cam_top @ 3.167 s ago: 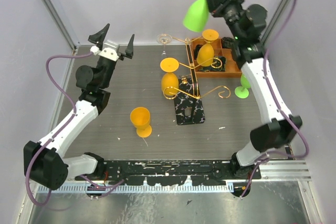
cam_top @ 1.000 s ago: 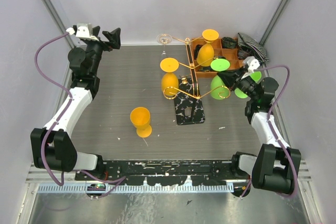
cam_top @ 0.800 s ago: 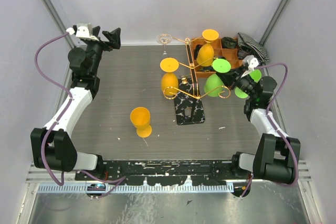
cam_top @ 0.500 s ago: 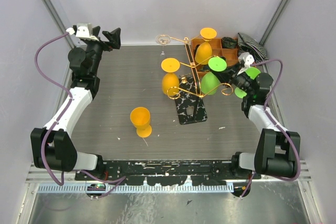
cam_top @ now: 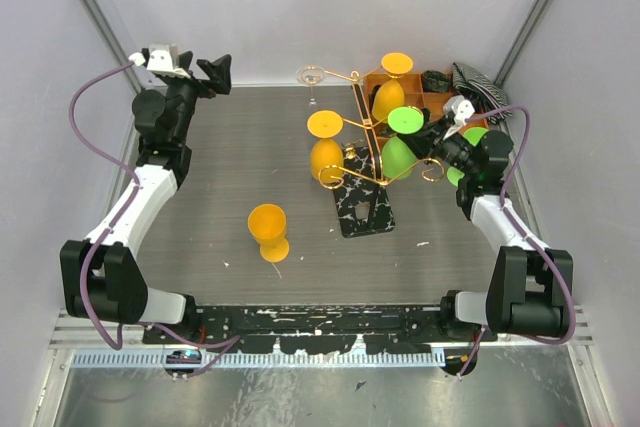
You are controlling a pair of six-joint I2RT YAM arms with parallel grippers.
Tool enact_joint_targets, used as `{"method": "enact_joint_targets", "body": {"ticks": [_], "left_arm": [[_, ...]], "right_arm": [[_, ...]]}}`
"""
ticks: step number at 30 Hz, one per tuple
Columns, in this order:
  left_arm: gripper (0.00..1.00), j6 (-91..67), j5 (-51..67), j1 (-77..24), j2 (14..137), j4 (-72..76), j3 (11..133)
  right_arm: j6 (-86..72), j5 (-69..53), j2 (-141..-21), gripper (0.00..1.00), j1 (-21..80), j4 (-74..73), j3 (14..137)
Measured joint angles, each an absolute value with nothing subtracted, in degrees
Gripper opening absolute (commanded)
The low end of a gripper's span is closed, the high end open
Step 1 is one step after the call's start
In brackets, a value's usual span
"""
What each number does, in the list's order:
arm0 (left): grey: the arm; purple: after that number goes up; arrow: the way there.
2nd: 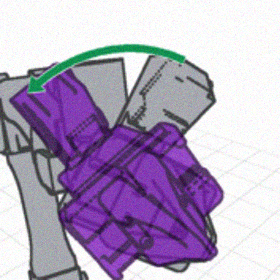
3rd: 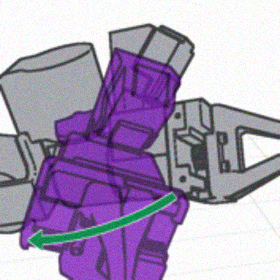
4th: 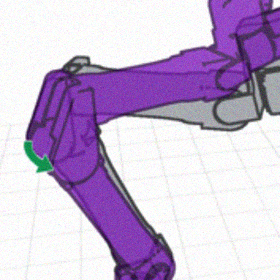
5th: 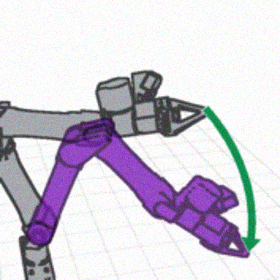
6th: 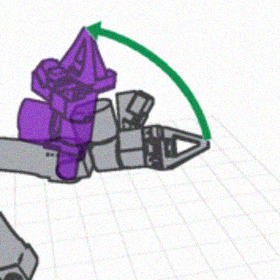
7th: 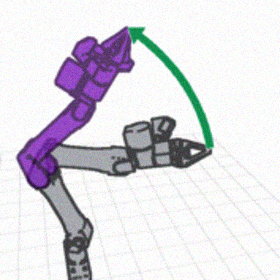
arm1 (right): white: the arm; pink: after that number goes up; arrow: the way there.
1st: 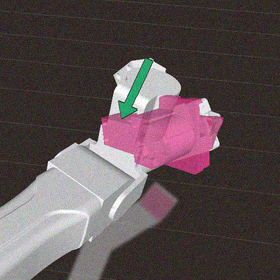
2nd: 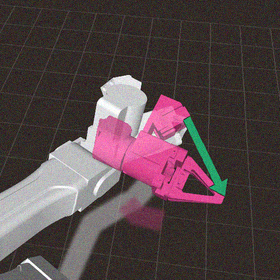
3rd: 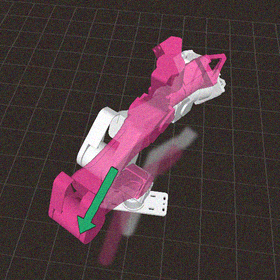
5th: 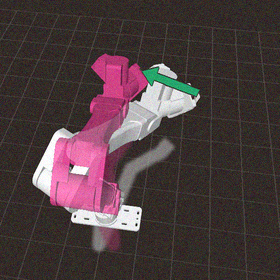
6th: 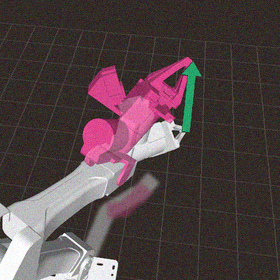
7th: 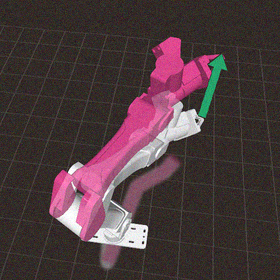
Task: Place the wine glass upside down on the wine glass rack
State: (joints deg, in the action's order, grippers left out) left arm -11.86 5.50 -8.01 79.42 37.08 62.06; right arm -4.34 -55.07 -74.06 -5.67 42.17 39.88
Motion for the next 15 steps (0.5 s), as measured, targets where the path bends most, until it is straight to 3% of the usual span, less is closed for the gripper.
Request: {"method": "enact_joint_targets", "body": {"ticks": [15], "left_arm": [[0.98, -11.6, 5.5, -8.0, 79.4, 36.9, 62.1]], "right_arm": [[-6.8, -48.4, -79.0, 0.01, -4.2, 50.3, 39.9]]}}
